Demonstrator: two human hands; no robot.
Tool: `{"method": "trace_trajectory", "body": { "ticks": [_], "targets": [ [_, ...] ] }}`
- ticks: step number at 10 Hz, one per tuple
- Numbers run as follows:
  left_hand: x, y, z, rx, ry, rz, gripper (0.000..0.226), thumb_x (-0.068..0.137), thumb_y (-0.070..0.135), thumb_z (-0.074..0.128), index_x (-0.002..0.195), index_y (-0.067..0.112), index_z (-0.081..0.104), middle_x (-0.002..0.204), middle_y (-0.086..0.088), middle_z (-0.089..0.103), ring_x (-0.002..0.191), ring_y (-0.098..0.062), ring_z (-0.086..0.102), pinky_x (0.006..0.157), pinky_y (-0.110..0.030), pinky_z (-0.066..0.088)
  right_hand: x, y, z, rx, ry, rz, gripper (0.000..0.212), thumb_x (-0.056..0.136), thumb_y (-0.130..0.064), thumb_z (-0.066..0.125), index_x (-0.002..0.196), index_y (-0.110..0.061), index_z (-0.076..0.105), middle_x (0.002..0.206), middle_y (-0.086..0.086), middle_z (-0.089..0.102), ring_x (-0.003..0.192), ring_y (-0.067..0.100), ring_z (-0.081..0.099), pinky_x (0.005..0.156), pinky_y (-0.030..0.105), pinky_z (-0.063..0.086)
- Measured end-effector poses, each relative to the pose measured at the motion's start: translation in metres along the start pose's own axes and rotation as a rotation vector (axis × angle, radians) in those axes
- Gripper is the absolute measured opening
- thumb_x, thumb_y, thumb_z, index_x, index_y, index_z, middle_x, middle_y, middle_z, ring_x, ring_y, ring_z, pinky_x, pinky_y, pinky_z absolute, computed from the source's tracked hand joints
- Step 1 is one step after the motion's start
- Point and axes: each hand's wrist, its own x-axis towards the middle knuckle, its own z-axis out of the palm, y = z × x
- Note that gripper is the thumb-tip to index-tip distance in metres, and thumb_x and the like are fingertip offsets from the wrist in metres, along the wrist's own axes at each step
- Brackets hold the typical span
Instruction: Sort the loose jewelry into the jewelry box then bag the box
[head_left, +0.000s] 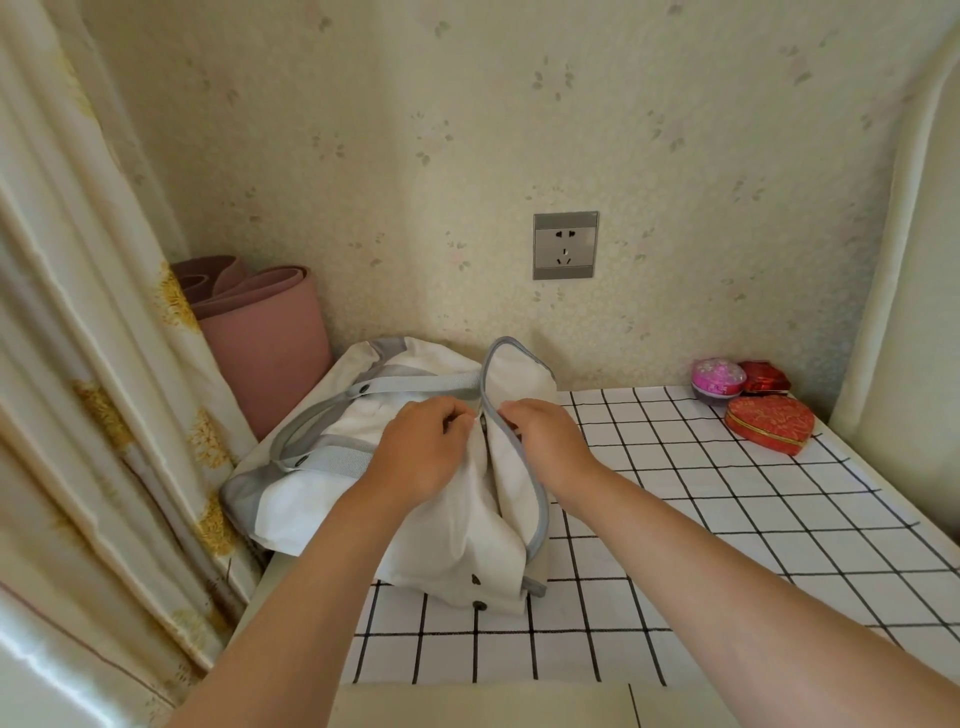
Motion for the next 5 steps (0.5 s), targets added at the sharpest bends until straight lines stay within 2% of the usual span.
{"method": "trace_trajectory", "body": {
  "ticks": [1, 2, 3, 4, 5],
  "targets": [
    [-0.006, -0.007, -0.004, 0.223, -0.118, 0.043, 0.037, 0.105, 0.036, 0.035, 0.138, 0.031, 0.050, 0.144, 0.008, 0.048, 0.136, -0.015, 0.036, 0.115, -0.036, 0.028, 0.000, 0.013, -0.002, -0.224, 0.005, -0.205, 0.025, 0.100, -0.019, 0.046, 0.111, -0.017, 0.068, 0.117, -0.003, 0.064, 0.111, 0.014, 0.059, 0.095, 0.028, 0.046],
    [-0.012, -0.015, -0.008, 0.436, -0.277, -0.005, 0.053, 0.103, 0.052, 0.025, 0.154, 0.038, 0.020, 0.164, 0.011, 0.006, 0.151, -0.012, 0.001, 0.122, -0.037, 0.003, -0.006, 0.022, -0.002, -0.538, -0.115, -0.423, 0.051, 0.105, -0.029, 0.043, 0.154, -0.027, 0.031, 0.162, -0.003, 0.025, 0.149, 0.014, 0.021, 0.121, 0.037, 0.020],
    [-0.014, -0.019, -0.011, 0.558, -0.300, -0.043, 0.063, 0.098, 0.064, 0.022, 0.155, 0.042, 0.005, 0.164, 0.009, -0.009, 0.151, -0.013, -0.010, 0.122, -0.038, -0.004, -0.010, 0.029, 0.005, -0.854, -0.258, -0.353, 0.062, 0.105, -0.051, 0.023, 0.159, -0.032, 0.000, 0.166, -0.007, -0.014, 0.153, 0.014, -0.010, 0.123, 0.050, 0.001],
    [-0.019, -0.018, -0.010, 0.581, -0.276, -0.045, 0.064, 0.098, 0.064, 0.022, 0.155, 0.041, 0.005, 0.165, 0.006, -0.008, 0.151, -0.014, -0.010, 0.122, -0.038, -0.004, -0.016, 0.031, 0.012, -0.884, -0.272, -0.315, 0.063, 0.104, -0.056, 0.016, 0.157, -0.036, -0.011, 0.164, -0.011, -0.021, 0.153, 0.013, -0.014, 0.122, 0.055, -0.001],
    [-0.022, -0.013, -0.015, 0.487, -0.226, -0.041, 0.064, 0.098, 0.063, 0.027, 0.155, 0.038, 0.015, 0.165, 0.007, 0.001, 0.151, -0.013, -0.003, 0.122, -0.038, 0.001, -0.011, 0.022, 0.006, -0.841, -0.229, -0.347, 0.065, 0.103, -0.056, 0.022, 0.159, -0.033, -0.003, 0.167, -0.006, -0.007, 0.154, 0.017, -0.003, 0.123, 0.053, 0.007]
  ]
}}
